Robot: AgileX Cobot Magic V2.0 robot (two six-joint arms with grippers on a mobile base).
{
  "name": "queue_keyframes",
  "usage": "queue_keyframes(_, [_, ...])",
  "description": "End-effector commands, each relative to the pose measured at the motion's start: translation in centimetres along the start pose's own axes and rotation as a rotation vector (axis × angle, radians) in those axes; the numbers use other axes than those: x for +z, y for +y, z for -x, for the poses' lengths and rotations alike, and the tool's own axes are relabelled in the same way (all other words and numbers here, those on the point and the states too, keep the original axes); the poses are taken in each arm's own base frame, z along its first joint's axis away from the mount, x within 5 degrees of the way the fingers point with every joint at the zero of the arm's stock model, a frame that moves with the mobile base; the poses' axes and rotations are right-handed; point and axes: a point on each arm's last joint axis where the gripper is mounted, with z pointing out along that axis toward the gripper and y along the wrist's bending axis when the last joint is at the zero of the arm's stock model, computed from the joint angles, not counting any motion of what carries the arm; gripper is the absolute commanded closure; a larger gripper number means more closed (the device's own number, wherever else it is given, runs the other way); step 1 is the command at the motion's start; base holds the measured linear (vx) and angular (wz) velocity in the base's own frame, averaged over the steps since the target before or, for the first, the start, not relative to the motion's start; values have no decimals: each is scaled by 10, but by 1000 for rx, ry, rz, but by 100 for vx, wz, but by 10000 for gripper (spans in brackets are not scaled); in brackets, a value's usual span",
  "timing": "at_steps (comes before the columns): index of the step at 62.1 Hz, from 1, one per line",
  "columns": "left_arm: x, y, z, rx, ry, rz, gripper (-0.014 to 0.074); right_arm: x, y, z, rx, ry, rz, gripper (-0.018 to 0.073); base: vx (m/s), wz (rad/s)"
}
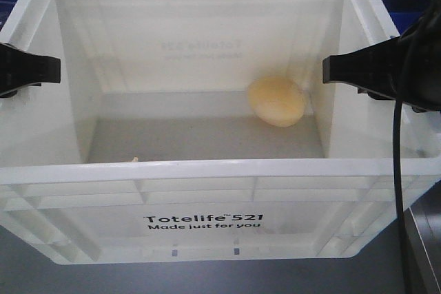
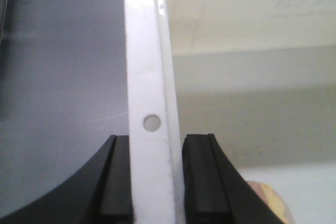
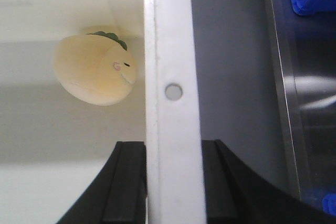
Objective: Place moving items into box and shelve
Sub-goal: 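Hold the tote with both grippers while the base drives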
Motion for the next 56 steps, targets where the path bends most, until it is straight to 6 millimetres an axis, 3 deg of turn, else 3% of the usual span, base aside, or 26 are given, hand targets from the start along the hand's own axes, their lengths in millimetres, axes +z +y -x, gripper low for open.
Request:
queue_keyframes(1, [-16, -7, 16, 5, -169, -117, 503, -18, -7, 12, -1, -116, 14, 559, 41, -17])
queue_keyframes(56, [-16, -7, 16, 5, -169, -117, 503, -18, -7, 12, -1, -116, 14, 559, 44, -4])
